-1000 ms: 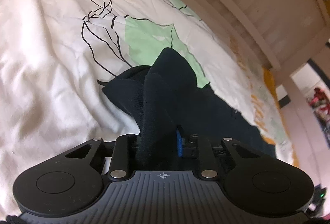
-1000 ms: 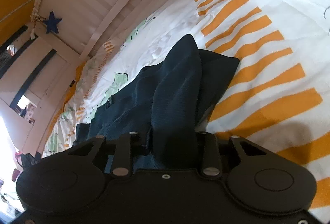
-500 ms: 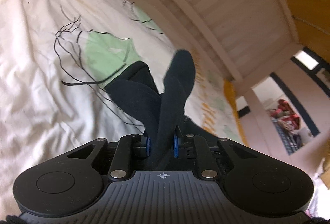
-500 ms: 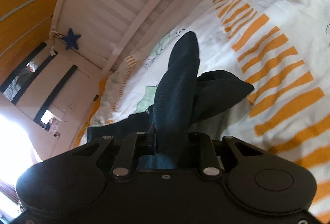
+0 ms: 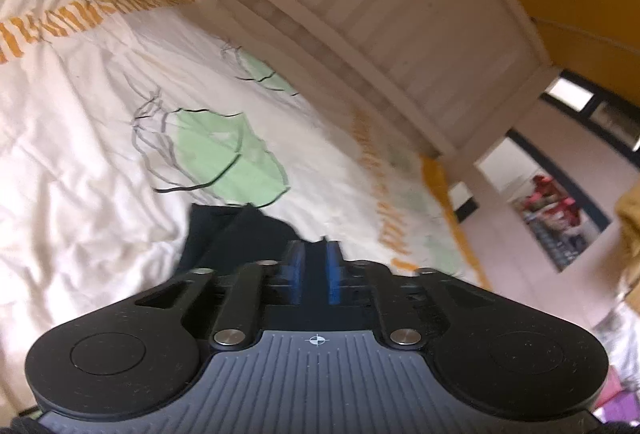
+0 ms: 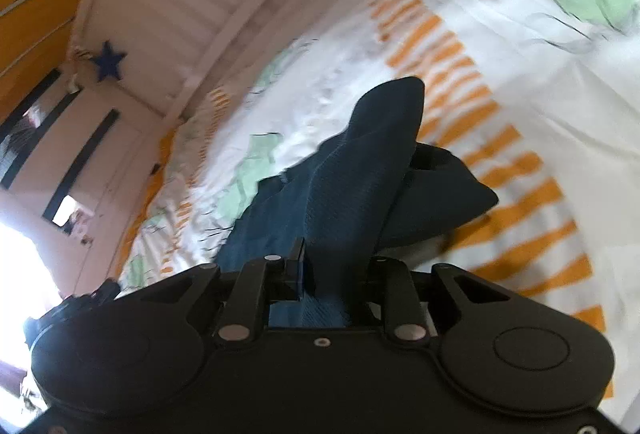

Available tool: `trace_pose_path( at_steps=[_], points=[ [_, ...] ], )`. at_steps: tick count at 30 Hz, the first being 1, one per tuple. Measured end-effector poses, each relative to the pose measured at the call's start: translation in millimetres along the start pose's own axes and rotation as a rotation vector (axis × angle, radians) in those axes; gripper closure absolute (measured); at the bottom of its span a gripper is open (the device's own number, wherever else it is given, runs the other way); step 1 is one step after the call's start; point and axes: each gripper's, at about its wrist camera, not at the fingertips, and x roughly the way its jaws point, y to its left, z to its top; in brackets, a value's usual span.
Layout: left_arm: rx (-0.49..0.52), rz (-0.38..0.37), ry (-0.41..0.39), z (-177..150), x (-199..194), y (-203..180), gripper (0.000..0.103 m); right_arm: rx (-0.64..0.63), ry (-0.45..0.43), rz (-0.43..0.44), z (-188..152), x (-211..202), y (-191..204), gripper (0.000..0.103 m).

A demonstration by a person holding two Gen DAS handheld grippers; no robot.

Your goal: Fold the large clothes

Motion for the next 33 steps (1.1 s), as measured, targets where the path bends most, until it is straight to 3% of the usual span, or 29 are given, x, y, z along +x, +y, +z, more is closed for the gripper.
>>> trace_pose_path(
  at_steps=[2,6,11,15,17,21,23,25,26,29,30,32,33],
  points=[
    [-0.005,0.026,0.020,-3,8,8,0.049,-0.009,0.000,-0.030,-3,4,-5,0.072],
    [0.023,0.099,0.093,-8,33,23,0.039,-0.017,0.003,-0.040,-4,8,-6,0.072],
    [0.130,0.195,0.187,-17,77,40,0.037,-0.030,0.012,-0.064,-12,8,-12,0.067],
    [0.219,0.238,0.256,-20,108,43,0.037,0.016,0.024,-0.090,-15,8,-24,0.048],
    [0.263,0.233,0.281,-21,120,43,0.033,0.035,0.031,-0.110,-15,9,-30,0.039],
    [0.259,0.194,0.337,-23,139,51,0.014,0.054,0.039,-0.098,-17,11,-37,0.037],
    [0.257,0.166,0.350,-24,142,54,0.007,0.051,0.041,-0.094,-17,12,-37,0.036],
    [0.264,0.155,0.358,-24,142,54,0.007,0.046,0.041,-0.092,-17,14,-36,0.035],
    [0.262,0.148,0.360,-24,143,53,0.010,0.039,0.042,-0.092,-17,16,-35,0.034],
    [0.204,0.089,0.367,-22,140,55,0.065,0.005,0.047,-0.097,-17,19,-30,0.032],
    [0.153,0.081,0.373,-20,136,57,0.074,-0.007,0.049,-0.098,-17,20,-28,0.032],
    [0.069,0.064,0.365,-19,129,60,0.078,-0.028,0.055,-0.101,-17,21,-25,0.034],
    [0.047,0.063,0.355,-19,124,58,0.079,-0.041,0.057,-0.103,-17,21,-22,0.046]
  ],
)
